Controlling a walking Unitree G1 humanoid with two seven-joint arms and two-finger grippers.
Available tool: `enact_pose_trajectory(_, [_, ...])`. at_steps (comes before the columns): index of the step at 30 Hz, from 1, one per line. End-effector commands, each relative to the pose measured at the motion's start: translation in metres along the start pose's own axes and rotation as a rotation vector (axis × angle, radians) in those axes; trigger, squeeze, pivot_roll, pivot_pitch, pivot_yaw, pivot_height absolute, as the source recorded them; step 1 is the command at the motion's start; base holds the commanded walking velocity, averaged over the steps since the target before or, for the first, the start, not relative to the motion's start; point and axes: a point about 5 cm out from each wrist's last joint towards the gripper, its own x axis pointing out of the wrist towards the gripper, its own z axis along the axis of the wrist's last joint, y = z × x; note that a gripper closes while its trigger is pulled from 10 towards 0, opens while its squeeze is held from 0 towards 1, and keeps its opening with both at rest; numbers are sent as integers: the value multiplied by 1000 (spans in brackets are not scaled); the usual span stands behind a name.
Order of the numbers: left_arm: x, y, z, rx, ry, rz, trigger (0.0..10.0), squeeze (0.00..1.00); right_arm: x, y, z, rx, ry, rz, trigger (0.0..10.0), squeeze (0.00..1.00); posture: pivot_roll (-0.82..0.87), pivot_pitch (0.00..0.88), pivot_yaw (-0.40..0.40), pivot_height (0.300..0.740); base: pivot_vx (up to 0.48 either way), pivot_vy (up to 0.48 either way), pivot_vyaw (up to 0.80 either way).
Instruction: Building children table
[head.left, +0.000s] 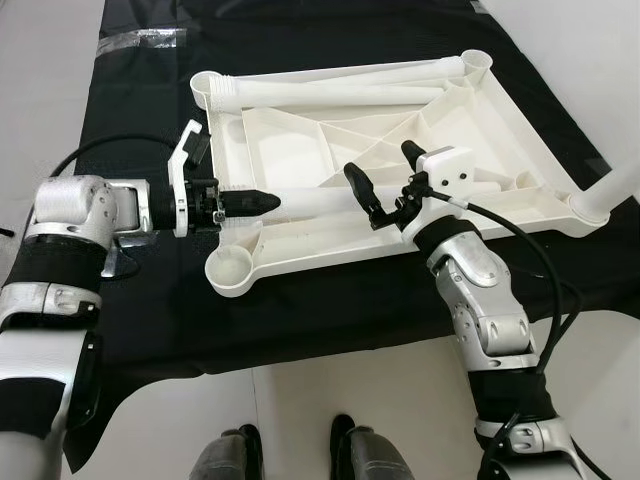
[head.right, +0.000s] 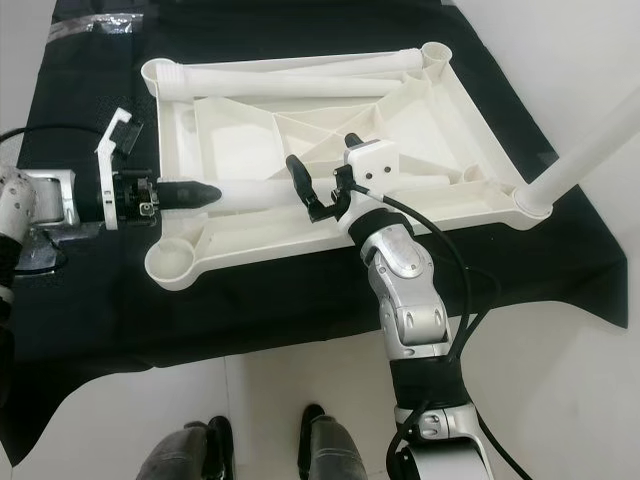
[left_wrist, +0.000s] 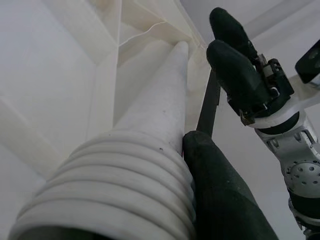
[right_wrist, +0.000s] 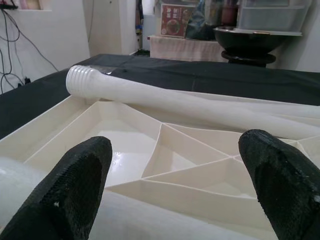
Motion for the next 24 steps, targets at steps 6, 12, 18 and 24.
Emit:
enact_pose_trajectory(6, [-17, -14, 14, 66, -57, 19, 0, 0, -2, -5, -2, 16, 0, -23, 10000, 0, -40, 252, -48, 740, 0, 0, 0])
enact_pose_trajectory(12, [-29, -42, 34, 193, -189, 37, 0, 0, 1, -9, 3, 69, -38, -50, 10000, 0, -36, 250, -55, 740, 0, 0, 0])
enact_pose_trajectory(18, [-47, -50, 46, 224, -353, 70, 0, 0, 3, -14, 19, 255, -139, -58, 10000, 0, -34, 248, -58, 740, 0, 0, 0])
enact_pose_trajectory(24, [-54, -50, 38, 197, -428, 94, 0, 0, 4, -14, 33, 446, -224, -18, 10000, 0, -32, 246, -62, 740, 0, 0, 0])
